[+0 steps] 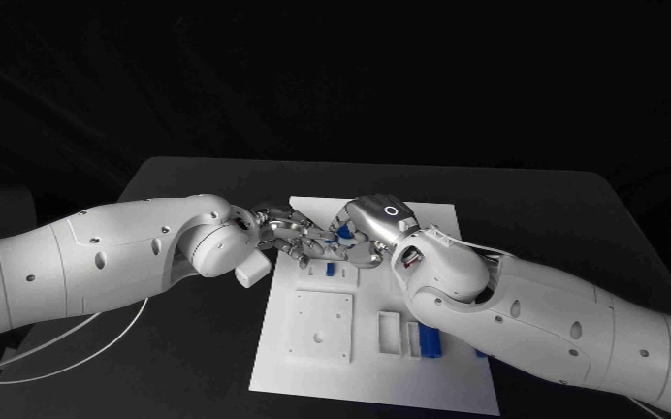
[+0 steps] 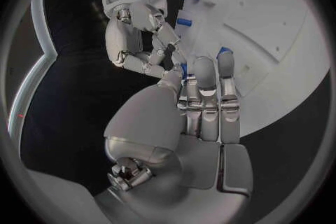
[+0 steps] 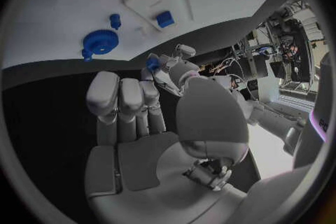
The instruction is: Assemble the parts on the task board
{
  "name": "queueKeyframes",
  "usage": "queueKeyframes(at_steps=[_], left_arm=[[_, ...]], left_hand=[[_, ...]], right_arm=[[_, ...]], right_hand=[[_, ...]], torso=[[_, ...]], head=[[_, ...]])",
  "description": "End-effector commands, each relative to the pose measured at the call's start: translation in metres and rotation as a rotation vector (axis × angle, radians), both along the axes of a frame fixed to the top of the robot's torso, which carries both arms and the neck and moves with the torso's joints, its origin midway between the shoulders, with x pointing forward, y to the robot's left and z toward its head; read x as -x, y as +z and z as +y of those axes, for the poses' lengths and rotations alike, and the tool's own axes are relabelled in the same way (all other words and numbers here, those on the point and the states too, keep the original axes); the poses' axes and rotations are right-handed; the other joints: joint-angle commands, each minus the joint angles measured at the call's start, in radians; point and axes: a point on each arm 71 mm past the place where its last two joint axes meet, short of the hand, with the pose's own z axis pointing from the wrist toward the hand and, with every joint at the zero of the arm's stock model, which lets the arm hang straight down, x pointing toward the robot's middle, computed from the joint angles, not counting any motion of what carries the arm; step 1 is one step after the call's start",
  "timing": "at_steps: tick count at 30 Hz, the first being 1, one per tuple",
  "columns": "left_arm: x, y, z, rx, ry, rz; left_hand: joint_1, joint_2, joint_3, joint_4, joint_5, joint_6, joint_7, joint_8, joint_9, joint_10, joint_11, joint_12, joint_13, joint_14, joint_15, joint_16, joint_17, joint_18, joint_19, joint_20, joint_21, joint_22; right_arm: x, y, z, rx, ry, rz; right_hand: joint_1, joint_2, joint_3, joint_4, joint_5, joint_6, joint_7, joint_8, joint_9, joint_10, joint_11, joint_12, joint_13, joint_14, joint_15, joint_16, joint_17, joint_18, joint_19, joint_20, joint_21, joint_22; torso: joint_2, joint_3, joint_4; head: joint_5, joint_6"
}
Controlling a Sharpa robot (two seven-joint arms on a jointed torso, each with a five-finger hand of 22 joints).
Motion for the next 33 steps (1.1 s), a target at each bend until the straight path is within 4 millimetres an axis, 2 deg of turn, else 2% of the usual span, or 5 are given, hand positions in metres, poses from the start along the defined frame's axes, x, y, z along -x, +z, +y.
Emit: queueKeyframes(at_steps=[1,6,11,14,33], left_arm=[[-0.001,0.004,-0.005,0.041,0.003,-0.024],[-0.003,0.006,-0.003,0.058,0.041,-0.043],[-0.003,0.007,-0.002,0.077,0.075,-0.052],[-0.003,0.008,-0.001,0.091,0.101,-0.061],[0.003,0.015,0.004,0.227,0.289,-0.155]], left_hand=[[0.014,0.003,0.005,-0.015,0.058,0.025,-0.008,0.007,0.011,0.049,-0.010,0.024,0.008,0.008,-0.010,0.017,0.007,-0.009,0.006,-0.011,0.010,0.015],[0.007,-0.006,0.016,-0.048,0.105,0.069,-0.019,0.006,0.027,0.052,-0.020,0.094,0.030,0.004,-0.022,0.047,0.016,-0.017,0.006,-0.023,0.031,0.022],[-0.019,-0.022,0.037,-0.072,0.169,0.090,-0.024,0.004,0.034,0.052,-0.028,0.142,0.044,0.003,-0.027,0.062,0.016,-0.021,-0.001,-0.029,0.054,0.022],[-0.035,-0.031,0.048,-0.085,0.200,0.100,-0.027,0.004,0.036,0.052,-0.032,0.178,0.056,0.007,-0.031,0.071,0.016,-0.022,-0.003,-0.033,0.068,0.022],[-0.068,-0.045,0.042,-0.131,0.208,0.122,-0.038,0.001,0.019,0.052,-0.050,0.427,0.154,0.015,-0.049,0.188,0.044,-0.023,-0.023,-0.048,0.199,0.022]], right_arm=[[0.001,-0.002,0.002,0.018,0.014,0.008],[0.000,-0.001,0.001,0.005,0.005,0.000],[-0.002,0.002,-0.005,-0.054,-0.022,-0.022],[-0.001,0.002,-0.011,-0.106,-0.042,-0.024],[-0.009,-0.002,-0.043,-0.408,-0.215,0.025]], right_hand=[[0.003,-0.006,0.005,0.000,-0.005,0.003,0.000,0.002,0.001,0.004,0.000,-0.004,0.001,0.007,-0.002,-0.006,0.001,-0.009,0.025,-0.004,-0.001,0.121],[0.000,-0.014,0.000,-0.002,-0.014,-0.016,0.005,0.002,0.000,-0.004,0.004,-0.013,-0.007,0.005,0.000,-0.012,-0.001,-0.008,0.022,-0.003,-0.012,0.118],[-0.003,-0.035,-0.060,0.026,-0.204,-0.081,0.023,0.003,0.000,-0.019,0.019,-0.033,-0.027,-0.001,0.010,-0.028,-0.010,-0.001,0.018,0.007,-0.046,0.110],[0.009,-0.049,-0.093,0.062,-0.243,-0.093,0.025,0.002,0.000,-0.023,0.022,-0.038,-0.036,-0.003,0.014,-0.039,-0.018,0.004,0.019,0.011,-0.064,0.107],[0.032,-0.068,-0.183,0.147,-0.253,-0.015,0.002,0.005,0.006,0.014,0.006,0.010,0.005,0.010,0.001,-0.011,-0.001,-0.005,0.035,-0.002,-0.033,0.117]], torso=[[0.000,0.0001,0.0002],[0.000,0.0000,0.0005],[0.000,0.0002,0.0001],[0.000,0.0006,0.0002],[-0.005,0.0027,-0.0061]], head=[[0.001,0.000],[0.002,0.000],[0.006,0.003],[0.010,0.008],[0.019,0.032]])
